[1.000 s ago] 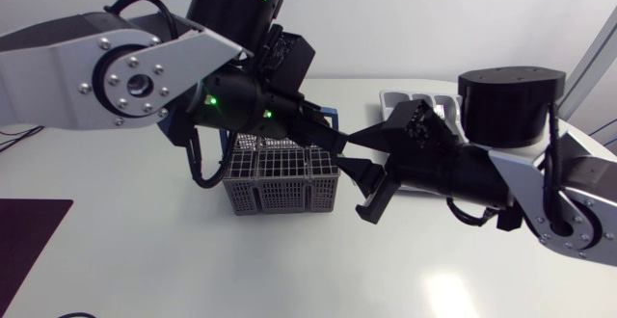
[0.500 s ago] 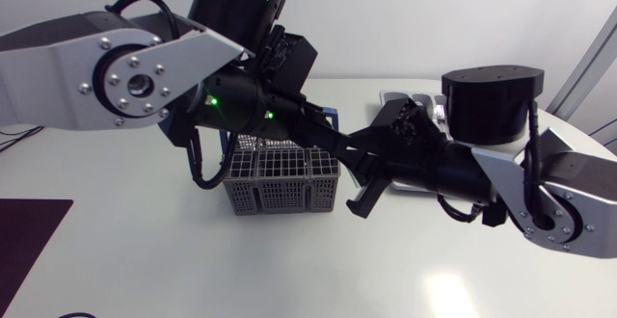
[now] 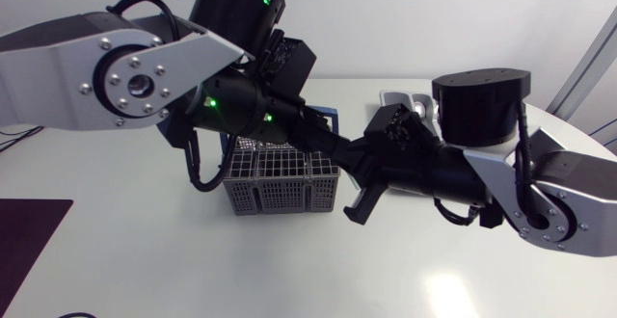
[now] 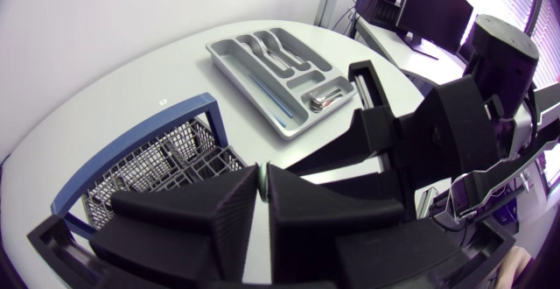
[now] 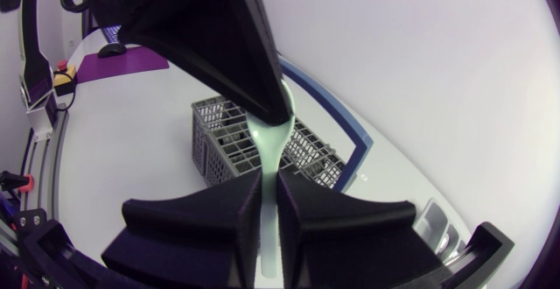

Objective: Unload the cutlery basket into the drawer organizer.

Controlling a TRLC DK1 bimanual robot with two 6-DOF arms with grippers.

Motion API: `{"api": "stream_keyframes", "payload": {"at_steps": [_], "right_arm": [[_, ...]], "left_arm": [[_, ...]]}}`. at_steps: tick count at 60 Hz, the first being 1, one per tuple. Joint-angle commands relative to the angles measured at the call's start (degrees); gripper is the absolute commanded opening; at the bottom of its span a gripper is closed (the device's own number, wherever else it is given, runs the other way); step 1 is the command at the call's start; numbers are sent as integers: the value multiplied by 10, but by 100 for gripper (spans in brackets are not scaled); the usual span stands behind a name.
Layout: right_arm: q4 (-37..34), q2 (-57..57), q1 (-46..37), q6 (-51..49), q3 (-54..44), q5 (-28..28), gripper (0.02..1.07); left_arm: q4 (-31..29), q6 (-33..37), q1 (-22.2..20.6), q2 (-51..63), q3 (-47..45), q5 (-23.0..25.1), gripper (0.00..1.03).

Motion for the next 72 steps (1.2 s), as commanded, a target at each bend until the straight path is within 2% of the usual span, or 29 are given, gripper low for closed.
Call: {"api": "stream_keyframes", "payload": {"at_steps": [1, 6, 10, 23, 31, 40, 55, 63, 72], "right_arm": [[-18, -16, 3, 3, 4, -17, 7], [-42, -31, -6, -9, 1, -33, 7], [-61, -49, -23, -22, -4, -52, 7], [-159, -89, -132, -107, -6, -160, 7], [-234, -83, -257, -218, 11, -251, 7], [-307, -17, -383, -376, 48, -303, 7], [-400, 158, -502, -572, 165, -304, 7], [-402, 234, -536, -624, 218, -282, 7], [-400, 298, -544, -690, 248, -229, 7]], "left_arm": [[4, -13, 7, 0, 28, 7, 67], [2, -13, 20, -8, 36, 7, 89], [2, -13, 33, -15, 39, 6, 98], [2, 6, 85, -46, 37, 5, 98], [0, 32, 119, -67, 18, 2, 98], [-1, 68, 143, -92, -30, -21, 98], [7, 119, 161, -131, -107, -45, 98], [19, 135, 165, -145, -142, -53, 98], [19, 145, 182, -152, -161, -53, 98]]}}
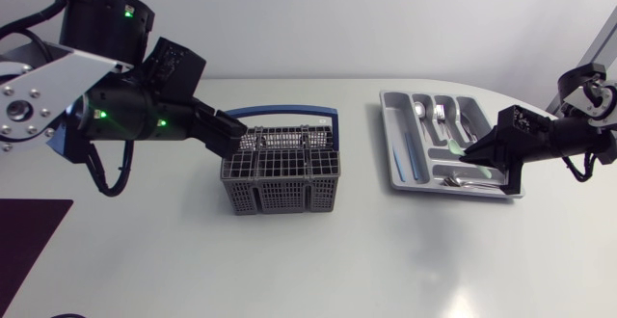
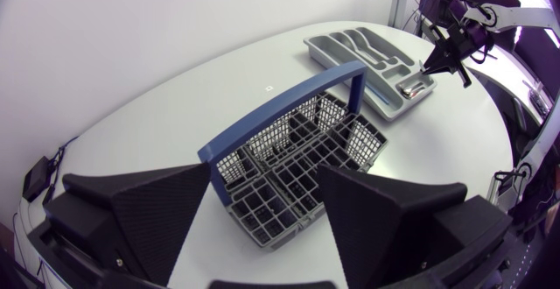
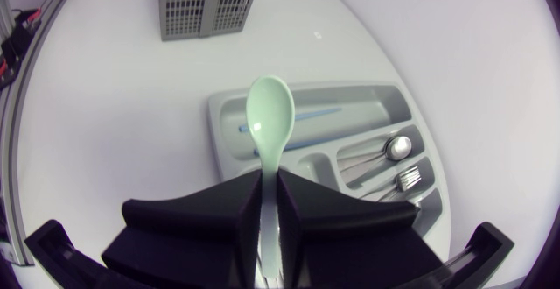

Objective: Unload the cutlery basket into the drawer organizer.

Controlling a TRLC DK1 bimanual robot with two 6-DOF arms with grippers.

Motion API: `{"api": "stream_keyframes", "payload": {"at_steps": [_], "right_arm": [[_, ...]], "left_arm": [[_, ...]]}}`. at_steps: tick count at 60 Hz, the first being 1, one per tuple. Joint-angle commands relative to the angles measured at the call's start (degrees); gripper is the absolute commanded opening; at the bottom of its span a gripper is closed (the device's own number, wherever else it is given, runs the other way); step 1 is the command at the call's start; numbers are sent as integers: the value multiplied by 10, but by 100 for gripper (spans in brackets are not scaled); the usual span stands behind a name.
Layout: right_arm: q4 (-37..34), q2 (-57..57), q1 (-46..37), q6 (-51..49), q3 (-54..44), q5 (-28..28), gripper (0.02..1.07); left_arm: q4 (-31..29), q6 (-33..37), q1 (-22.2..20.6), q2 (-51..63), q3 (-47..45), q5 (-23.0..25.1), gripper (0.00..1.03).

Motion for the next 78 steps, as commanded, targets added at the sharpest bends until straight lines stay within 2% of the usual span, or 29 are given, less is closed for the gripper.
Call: {"api": "stream_keyframes", "payload": {"at_steps": [1, 10, 15, 24, 28, 32, 34, 39, 44, 46, 63, 73, 78], "right_arm": [[-4, 44, -3, -67, 14, 26, 7], [33, 83, -3, -105, 17, 79, 7], [100, 105, 7, -110, 0, 130, 7], [140, 127, 19, -127, -5, 172, 10], [148, 128, 23, -125, -10, 178, 25], [162, 126, 28, -116, -19, 186, 50], [170, 123, 28, -113, -26, 190, 58], [173, 101, 30, -96, -37, 191, 69], [173, 68, 31, -85, -51, 191, 96], [170, 53, 31, -78, -53, 188, 102], [141, -79, 68, 28, -86, 122, 102], [125, -119, 165, 194, -85, 113, 101], [129, -119, 225, 270, -88, 113, 94]], "left_arm": [[6, 20, 12, -14, -22, -4, 98], [8, 24, 28, -23, -42, -4, 98], [10, 26, 38, -26, -51, -4, 98], [12, 32, 51, -33, -63, -4, 98], [12, 35, 54, -36, -68, -4, 98], [12, 36, 62, -37, -72, -4, 98], [12, 37, 65, -39, -75, -4, 98], [12, 39, 75, -43, -86, -2, 98], [14, 42, 82, -48, -93, -1, 98], [14, 44, 84, -51, -96, 0, 98], [14, 57, 118, -62, -111, 14, 98], [30, 67, 140, -48, -118, 16, 98], [38, 69, 148, -25, -118, 15, 98]]}}
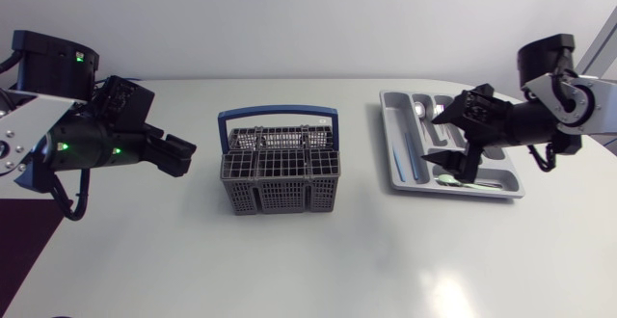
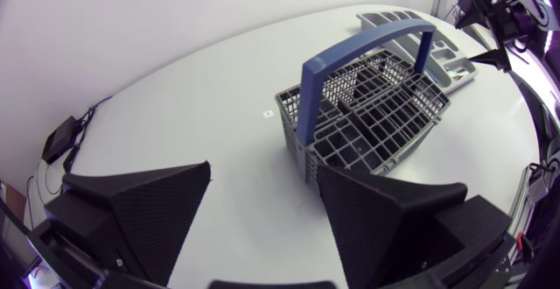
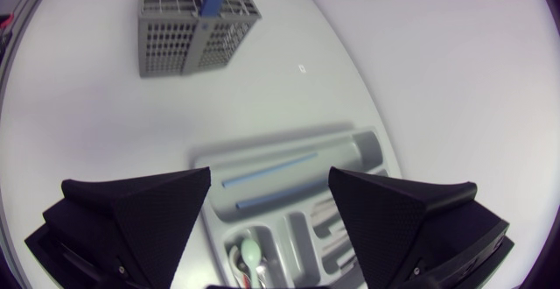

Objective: Unload the cutlery basket into the drawer organizer.

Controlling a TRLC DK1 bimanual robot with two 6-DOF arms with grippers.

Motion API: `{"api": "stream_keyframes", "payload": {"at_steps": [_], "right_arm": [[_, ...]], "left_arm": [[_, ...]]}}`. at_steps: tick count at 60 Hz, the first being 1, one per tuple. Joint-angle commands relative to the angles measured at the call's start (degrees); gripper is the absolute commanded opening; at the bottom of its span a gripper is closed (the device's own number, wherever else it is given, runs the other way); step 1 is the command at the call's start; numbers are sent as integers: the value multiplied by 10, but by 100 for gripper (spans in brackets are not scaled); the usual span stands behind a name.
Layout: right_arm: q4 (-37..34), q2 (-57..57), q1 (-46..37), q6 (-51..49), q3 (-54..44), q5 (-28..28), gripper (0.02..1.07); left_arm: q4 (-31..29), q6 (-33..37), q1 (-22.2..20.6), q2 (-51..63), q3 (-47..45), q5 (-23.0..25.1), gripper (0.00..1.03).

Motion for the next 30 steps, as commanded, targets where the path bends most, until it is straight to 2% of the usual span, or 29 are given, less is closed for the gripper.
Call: {"api": "stream_keyframes", "payload": {"at_steps": [1, 3, 7, 12, 18, 20, 30], "right_arm": [[-3, -2, 58, 107, -17, -6, 91], [1, 3, 80, 133, -17, -6, 86], [17, 16, 117, 179, -16, -5, 69], [58, 41, 152, 237, -14, -3, 36], [80, 75, 185, 288, -2, 7, 11], [83, 84, 193, 299, 2, 11, 7], [100, 113, 233, 341, 14, 37, 7]], "left_arm": [[10, 14, 10, 26, -14, 3, 98], [15, 14, 14, 33, -15, 4, 98], [27, 14, 17, 52, -18, 4, 98], [38, 14, 22, 80, -17, 12, 98], [45, 15, 26, 116, -13, 31, 97], [47, 15, 27, 131, -9, 32, 97], [52, 14, 21, 170, 4, 40, 97]]}}
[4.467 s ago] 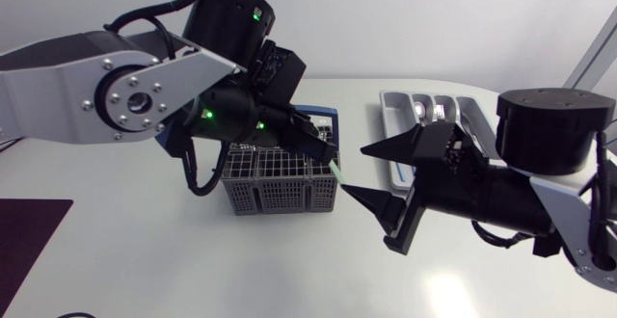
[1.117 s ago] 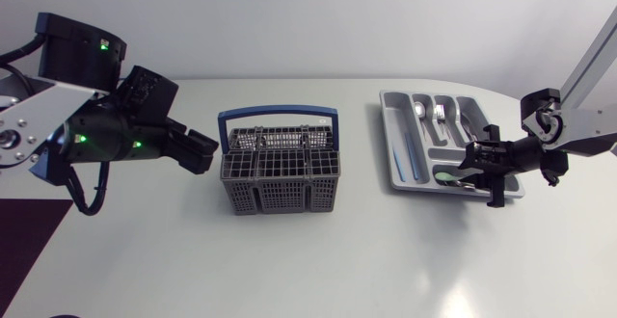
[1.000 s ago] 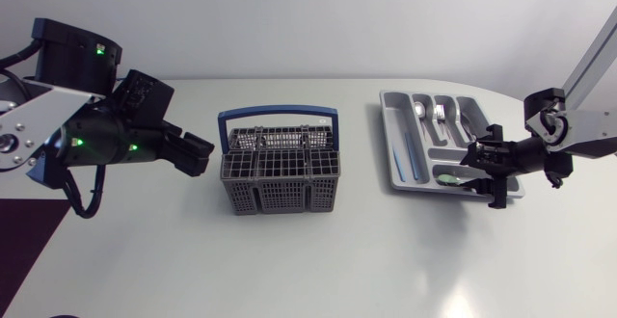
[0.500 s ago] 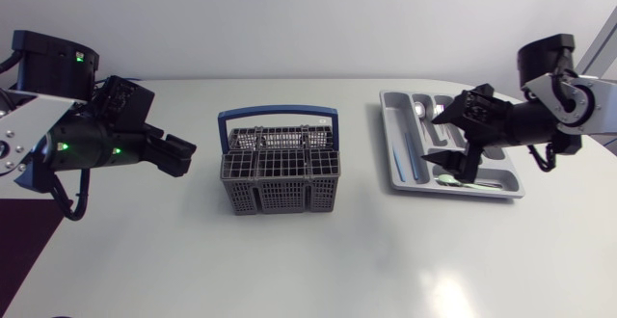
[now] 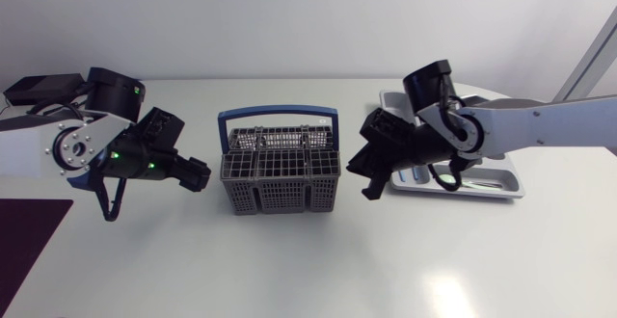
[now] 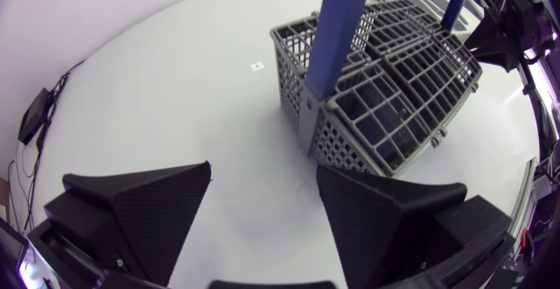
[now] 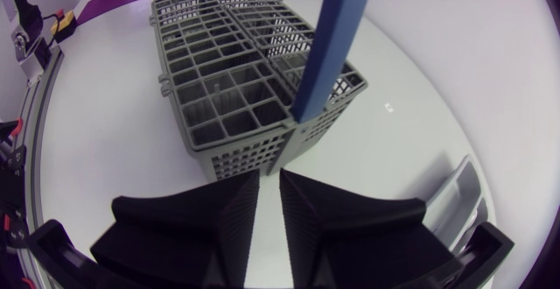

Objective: Unload the cutlery basket into the drawer organizer.

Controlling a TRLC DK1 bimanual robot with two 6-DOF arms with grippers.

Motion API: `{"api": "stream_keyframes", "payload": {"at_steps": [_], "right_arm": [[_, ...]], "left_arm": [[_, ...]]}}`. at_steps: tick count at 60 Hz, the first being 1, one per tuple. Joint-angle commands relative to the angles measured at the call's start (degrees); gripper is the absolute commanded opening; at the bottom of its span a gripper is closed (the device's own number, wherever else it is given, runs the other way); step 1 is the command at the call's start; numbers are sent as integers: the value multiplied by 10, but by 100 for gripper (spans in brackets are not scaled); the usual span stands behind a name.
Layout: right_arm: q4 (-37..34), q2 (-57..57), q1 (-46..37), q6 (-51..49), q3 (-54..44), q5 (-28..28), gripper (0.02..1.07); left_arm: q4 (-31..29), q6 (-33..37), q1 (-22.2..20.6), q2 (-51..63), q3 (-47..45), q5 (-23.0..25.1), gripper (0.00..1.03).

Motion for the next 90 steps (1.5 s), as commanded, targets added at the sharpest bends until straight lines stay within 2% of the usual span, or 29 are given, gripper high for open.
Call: {"api": "stream_keyframes", "payload": {"at_steps": [1, 20, 30, 70, 72, 74, 80, 85, 90], "right_arm": [[15, 14, 20, 40, 12, 11, 7], [46, -16, 77, 68, -26, 56, 7], [48, -34, 82, 70, -43, 57, 7], [52, -51, 63, 66, -54, 108, 9], [53, -53, 58, 66, -56, 109, 13], [53, -54, 54, 64, -60, 109, 22], [53, -67, 48, 61, -77, 120, 67], [53, -94, 42, 56, -93, 130, 80], [49, -124, 36, 53, -107, 144, 102]], "left_arm": [[6, 9, -4, 20, 10, 6, 97], [20, 1, -38, 22, 15, 7, 97], [19, -2, -50, 21, 14, 6, 97], [0, 2, -51, -33, -12, 6, 97], [-1, 2, -48, -34, -13, 6, 97], [-3, 2, -44, -36, -14, 6, 97], [-8, 6, -27, -50, -18, 5, 98], [-16, 13, -16, -65, -23, 6, 98], [-23, 23, -8, -84, -31, 5, 98]]}}
